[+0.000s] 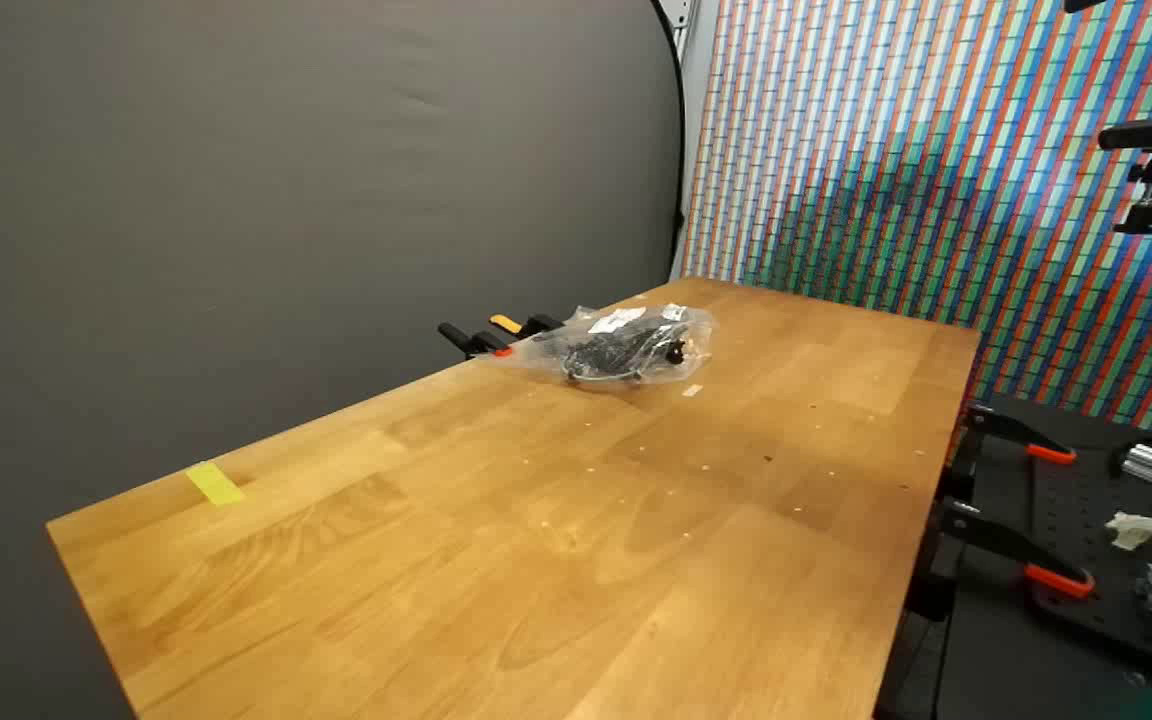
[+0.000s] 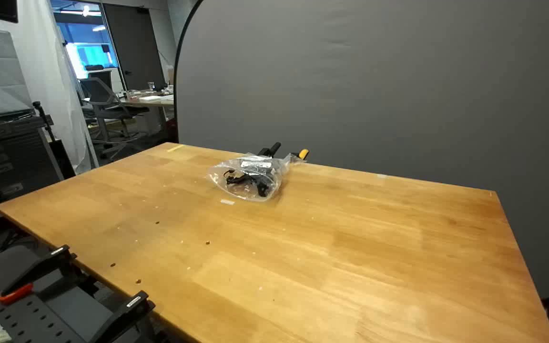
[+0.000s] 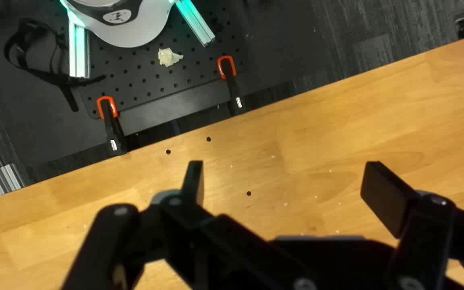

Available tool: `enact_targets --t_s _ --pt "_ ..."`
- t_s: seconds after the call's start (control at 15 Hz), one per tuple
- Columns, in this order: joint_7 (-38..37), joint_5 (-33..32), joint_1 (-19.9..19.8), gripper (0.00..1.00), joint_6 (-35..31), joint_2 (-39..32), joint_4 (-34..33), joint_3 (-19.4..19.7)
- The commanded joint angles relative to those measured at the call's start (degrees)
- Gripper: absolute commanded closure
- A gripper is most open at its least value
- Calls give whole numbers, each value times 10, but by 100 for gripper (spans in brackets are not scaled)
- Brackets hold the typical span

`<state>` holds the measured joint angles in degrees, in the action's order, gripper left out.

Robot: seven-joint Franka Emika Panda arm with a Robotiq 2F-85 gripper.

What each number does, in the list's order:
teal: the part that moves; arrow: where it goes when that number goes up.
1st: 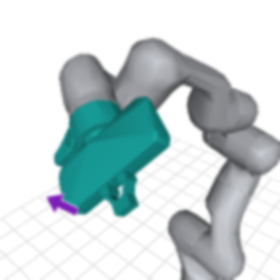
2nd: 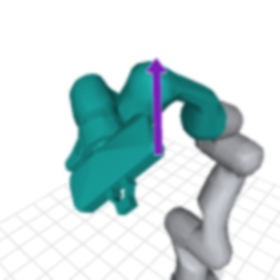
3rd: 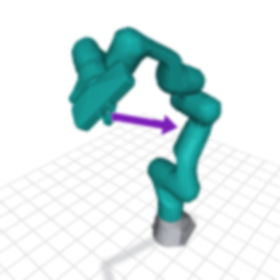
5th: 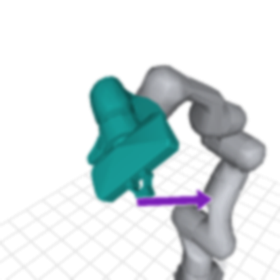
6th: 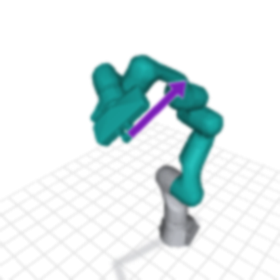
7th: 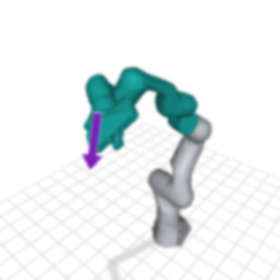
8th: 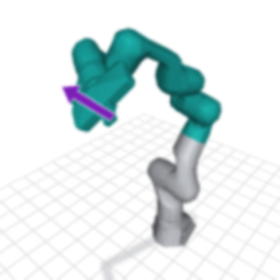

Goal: Remove the black object from the plastic.

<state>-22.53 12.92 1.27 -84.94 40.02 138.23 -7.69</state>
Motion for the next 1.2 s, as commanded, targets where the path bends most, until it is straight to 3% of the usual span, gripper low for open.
enact_targets --t_s 0.0,0.53,1.13 --pt "4 3 -9 0 2 0 -2 -6" --pt "8 4 -8 0 -7 3 1 -6" --pt "65 -18 -12 0 -170 -14 144 8"
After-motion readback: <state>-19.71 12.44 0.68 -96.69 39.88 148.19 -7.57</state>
